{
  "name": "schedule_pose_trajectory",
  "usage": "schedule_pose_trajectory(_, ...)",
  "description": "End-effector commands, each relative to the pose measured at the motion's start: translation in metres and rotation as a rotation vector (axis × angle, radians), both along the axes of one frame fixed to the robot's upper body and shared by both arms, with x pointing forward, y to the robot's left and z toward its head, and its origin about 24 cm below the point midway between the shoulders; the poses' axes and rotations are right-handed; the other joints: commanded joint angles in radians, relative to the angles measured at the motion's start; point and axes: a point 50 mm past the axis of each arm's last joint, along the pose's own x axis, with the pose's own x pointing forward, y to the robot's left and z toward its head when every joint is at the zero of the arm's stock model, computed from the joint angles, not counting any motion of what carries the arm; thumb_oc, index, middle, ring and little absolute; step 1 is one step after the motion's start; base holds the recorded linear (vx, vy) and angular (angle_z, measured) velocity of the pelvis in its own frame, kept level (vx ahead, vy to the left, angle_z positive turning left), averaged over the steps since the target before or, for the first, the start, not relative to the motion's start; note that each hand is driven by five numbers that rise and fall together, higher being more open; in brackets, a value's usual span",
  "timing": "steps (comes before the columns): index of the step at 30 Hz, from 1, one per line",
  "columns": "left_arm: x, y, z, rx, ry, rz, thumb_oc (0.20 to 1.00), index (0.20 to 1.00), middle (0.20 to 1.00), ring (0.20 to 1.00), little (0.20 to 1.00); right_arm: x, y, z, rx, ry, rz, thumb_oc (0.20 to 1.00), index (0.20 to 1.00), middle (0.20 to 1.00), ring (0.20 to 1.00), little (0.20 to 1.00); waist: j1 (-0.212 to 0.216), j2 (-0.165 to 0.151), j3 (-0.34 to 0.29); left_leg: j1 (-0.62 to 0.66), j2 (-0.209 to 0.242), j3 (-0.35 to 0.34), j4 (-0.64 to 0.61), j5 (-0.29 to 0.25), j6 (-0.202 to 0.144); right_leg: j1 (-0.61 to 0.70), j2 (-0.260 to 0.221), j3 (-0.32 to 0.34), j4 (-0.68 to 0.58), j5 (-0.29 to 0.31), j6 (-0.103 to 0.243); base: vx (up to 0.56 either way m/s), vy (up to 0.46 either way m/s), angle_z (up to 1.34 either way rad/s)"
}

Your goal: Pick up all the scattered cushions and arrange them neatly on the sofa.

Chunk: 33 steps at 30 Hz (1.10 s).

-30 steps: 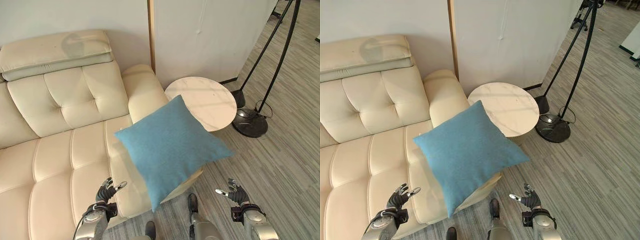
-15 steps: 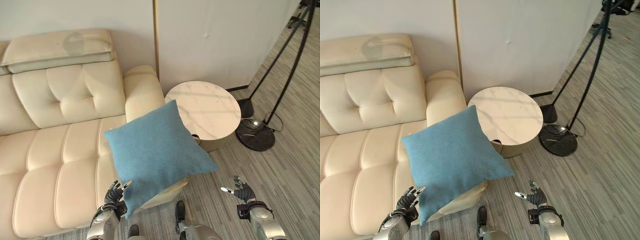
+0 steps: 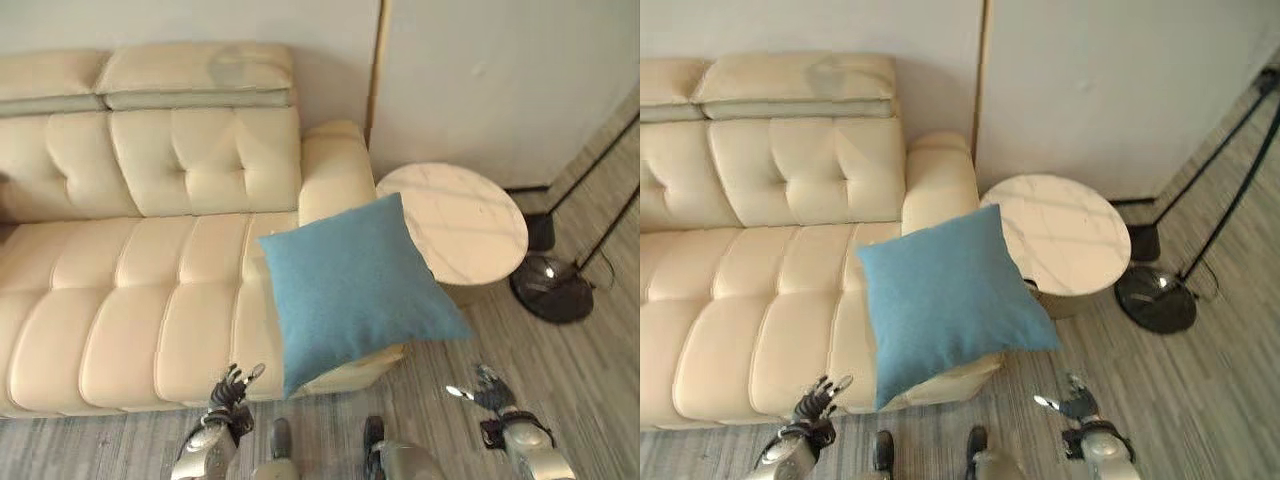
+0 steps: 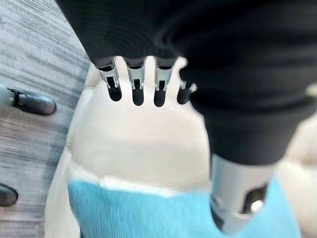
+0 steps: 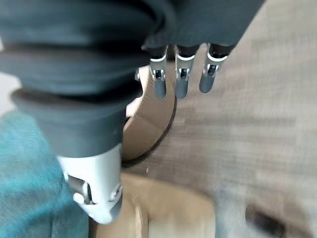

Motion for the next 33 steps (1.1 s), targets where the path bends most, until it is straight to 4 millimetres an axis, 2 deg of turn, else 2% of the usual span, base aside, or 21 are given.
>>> schedule_pose_trajectory(1, 0.016, 0.017, 0.013, 0.059, -0.069, 0.005, 1.0, 1.0, 1.0, 1.0, 1.0, 0.023, -0.023, 0.029, -0.163, -0.064, 0.04, 1.0, 1.0, 1.0, 1.0, 1.0, 0.004, -0.037, -0.041, 0.022, -0.009, -0.001, -0.021, 0.008, -0.014, 0.13, -0.049, 0.01, -0.074, -0.075, 0.051, 0.05, 0.072, -0.13)
schedule_pose_trajectory(6, 0.037, 0.036, 0.027, 0.13, -0.096, -0.017, 1.0, 1.0, 1.0, 1.0, 1.0, 0.053, -0.052, 0.063, -0.321, -0.064, 0.066, 1.0, 1.0, 1.0, 1.0, 1.0, 0.011, -0.065, -0.049, 0.027, -0.017, 0.01, -0.024, -0.008, -0.009, 0.121, -0.056, 0.026, -0.093, -0.054, 0.067, 0.04, 0.059, -0.06)
schedule_pose_trajectory(9, 0.047, 0.042, 0.034, 0.158, -0.106, -0.029, 1.0, 1.0, 1.0, 1.0, 1.0, 0.065, -0.055, 0.072, -0.355, -0.062, 0.077, 1.0, 1.0, 1.0, 1.0, 1.0, 0.011, -0.074, -0.053, 0.031, -0.019, 0.018, -0.026, -0.014, -0.009, 0.12, -0.057, 0.034, -0.101, -0.046, 0.072, 0.03, 0.033, -0.13)
schedule_pose_trajectory(10, 0.058, 0.045, 0.041, 0.17, -0.125, -0.029, 1.0, 1.0, 1.0, 1.0, 1.0, 0.073, -0.053, 0.073, -0.352, -0.052, 0.072, 1.0, 1.0, 1.0, 1.0, 1.0, 0.012, -0.082, -0.056, 0.032, -0.018, 0.023, -0.026, -0.017, -0.011, 0.116, -0.056, 0.039, -0.109, -0.04, 0.075, 0.02, 0.014, -0.15)
schedule_pose_trajectory(12, 0.068, 0.044, 0.046, 0.17, -0.14, -0.028, 1.0, 1.0, 1.0, 1.0, 1.0, 0.082, -0.048, 0.074, -0.342, -0.051, 0.077, 1.0, 1.0, 1.0, 1.0, 1.0, 0.013, -0.09, -0.057, 0.031, -0.017, 0.026, -0.027, -0.018, -0.012, 0.111, -0.055, 0.044, -0.116, -0.035, 0.077, 0.02, 0.003, -0.08)
schedule_pose_trajectory(13, 0.082, 0.037, 0.051, 0.156, -0.159, -0.039, 1.0, 1.0, 1.0, 1.0, 1.0, 0.096, -0.032, 0.074, -0.307, -0.071, 0.09, 1.0, 1.0, 1.0, 1.0, 1.0, 0.011, -0.097, -0.052, 0.024, -0.014, 0.029, -0.027, -0.018, -0.013, 0.101, -0.054, 0.048, -0.12, -0.03, 0.079, 0.0, 0.0, 0.0)
schedule_pose_trajectory(14, 0.082, 0.037, 0.051, 0.156, -0.159, -0.039, 1.0, 1.0, 1.0, 1.0, 1.0, 0.096, -0.032, 0.074, -0.307, -0.071, 0.09, 1.0, 1.0, 1.0, 1.0, 1.0, 0.011, -0.097, -0.052, 0.024, -0.014, 0.029, -0.027, -0.018, -0.013, 0.101, -0.054, 0.048, -0.12, -0.03, 0.079, -0.04, -0.02, -0.03)
schedule_pose_trajectory(16, 0.096, 0.023, 0.055, 0.138, -0.179, -0.061, 1.0, 1.0, 1.0, 1.0, 1.0, 0.11, -0.007, 0.073, -0.241, -0.108, 0.105, 1.0, 1.0, 1.0, 1.0, 1.0, 0.009, -0.098, -0.031, 0.0, -0.012, 0.032, -0.024, -0.013, -0.013, 0.068, -0.052, 0.058, -0.118, -0.022, 0.078, -0.07, -0.012, -0.06)
schedule_pose_trajectory(17, 0.096, 0.023, 0.056, 0.138, -0.179, -0.06, 1.0, 1.0, 1.0, 1.0, 1.0, 0.111, -0.007, 0.073, -0.241, -0.109, 0.105, 1.0, 1.0, 1.0, 1.0, 1.0, 0.009, -0.098, -0.032, -0.001, -0.012, 0.032, -0.024, -0.013, -0.013, 0.067, -0.052, 0.059, -0.117, -0.023, 0.078, -0.1, -0.022, -0.11)
schedule_pose_trajectory(19, 0.109, 0.005, 0.06, 0.12, -0.199, -0.103, 1.0, 1.0, 1.0, 1.0, 1.0, 0.123, 0.024, 0.076, -0.161, -0.171, 0.141, 1.0, 1.0, 1.0, 1.0, 1.0, 0.005, -0.099, 0.0, -0.034, -0.009, 0.031, -0.019, -0.005, -0.012, 0.024, -0.05, 0.068, -0.109, -0.014, 0.075, -0.1, -0.027, -0.2)
schedule_pose_trajectory(20, 0.109, 0.005, 0.06, 0.12, -0.199, -0.102, 1.0, 1.0, 1.0, 1.0, 1.0, 0.123, 0.024, 0.076, -0.161, -0.172, 0.141, 1.0, 1.0, 1.0, 1.0, 1.0, 0.005, -0.099, -0.001, -0.035, -0.009, 0.031, -0.019, -0.005, -0.012, 0.023, -0.05, 0.068, -0.108, -0.015, 0.075, -0.13, -0.025, -0.18)
schedule_pose_trajectory(22, 0.123, -0.015, 0.065, 0.104, -0.216, -0.14, 1.0, 1.0, 1.0, 1.0, 1.0, 0.138, 0.063, 0.084, -0.073, -0.249, 0.194, 1.0, 1.0, 1.0, 1.0, 1.0, 0.004, -0.102, 0.048, -0.085, -0.008, 0.029, -0.004, 0.005, -0.01, -0.033, -0.049, 0.076, -0.089, -0.004, 0.071, -0.16, -0.031, -0.06)
schedule_pose_trajectory(23, 0.123, -0.015, 0.065, 0.104, -0.217, -0.139, 1.0, 1.0, 1.0, 1.0, 1.0, 0.138, 0.063, 0.085, -0.072, -0.25, 0.194, 1.0, 1.0, 1.0, 1.0, 1.0, 0.004, -0.102, 0.048, -0.087, -0.007, 0.029, -0.003, 0.004, -0.01, -0.036, -0.049, 0.076, -0.087, -0.004, 0.071, -0.22, -0.044, -0.04)
schedule_pose_trajectory(24, 0.136, -0.031, 0.071, 0.086, -0.223, -0.156, 1.0, 1.0, 1.0, 1.0, 1.0, 0.15, 0.1, 0.095, -0.004, -0.309, 0.253, 1.0, 1.0, 1.0, 1.0, 1.0, 0.006, -0.103, 0.096, -0.147, -0.006, 0.024, 0.029, 0.012, -0.009, -0.092, -0.048, 0.079, -0.064, 0.006, 0.063, -0.18, -0.042, -0.06)
schedule_pose_trajectory(25, 0.139, -0.035, 0.073, 0.086, -0.226, -0.163, 1.0, 1.0, 1.0, 1.0, 1.0, 0.152, 0.111, 0.098, 0.014, -0.324, 0.278, 1.0, 1.0, 1.0, 1.0, 1.0, 0.008, -0.104, 0.109, -0.162, -0.006, 0.023, 0.036, 0.015, -0.01, -0.105, -0.049, 0.079, -0.06, 0.01, 0.061, -0.18, -0.042, -0.04)
schedule_pose_trajectory(26, 0.139, -0.035, 0.073, 0.086, -0.226, -0.162, 1.0, 1.0, 1.0, 1.0, 1.0, 0.152, 0.111, 0.098, 0.014, -0.325, 0.279, 1.0, 1.0, 1.0, 1.0, 1.0, 0.008, -0.104, 0.108, -0.165, -0.006, 0.023, 0.038, 0.015, -0.01, -0.107, -0.049, 0.079, -0.059, 0.01, 0.061, -0.1, -0.03, -0.03)
schedule_pose_trajectory(27, 0.149, -0.046, 0.081, 0.079, -0.253, -0.173, 1.0, 1.0, 1.0, 1.0, 1.0, 0.161, 0.133, 0.113, 0.037, -0.381, 0.33, 1.0, 1.0, 1.0, 1.0, 1.0, 0.014, -0.102, 0.139, -0.196, -0.005, 0.021, 0.052, 0.021, -0.012, -0.134, -0.051, 0.078, -0.051, 0.016, 0.059, -0.09, -0.027, -0.04)
schedule_pose_trajectory(28, 0.155, -0.049, 0.087, 0.08, -0.272, -0.175, 1.0, 1.0, 1.0, 1.0, 1.0, 0.164, 0.143, 0.121, 0.06, -0.416, 0.346, 1.0, 1.0, 1.0, 1.0, 1.0, 0.016, -0.101, 0.153, -0.208, -0.003, 0.02, 0.057, 0.024, -0.014, -0.147, -0.052, 0.077, -0.045, 0.018, 0.058, -0.11, -0.043, -0.05)
schedule_pose_trajectory(33, 0.186, -0.067, 0.132, 0.112, -0.43, -0.228, 1.0, 1.0, 1.0, 1.0, 1.0, 0.176, 0.176, 0.17, 0.117, -0.61, 0.425, 1.0, 1.0, 1.0, 1.0, 1.0, 0.016, -0.096, 0.206, -0.265, -0.003, 0.01, 0.064, 0.046, -0.025, -0.199, -0.059, 0.061, -0.03, 0.024, 0.058, -0.03, -0.024, -0.01)
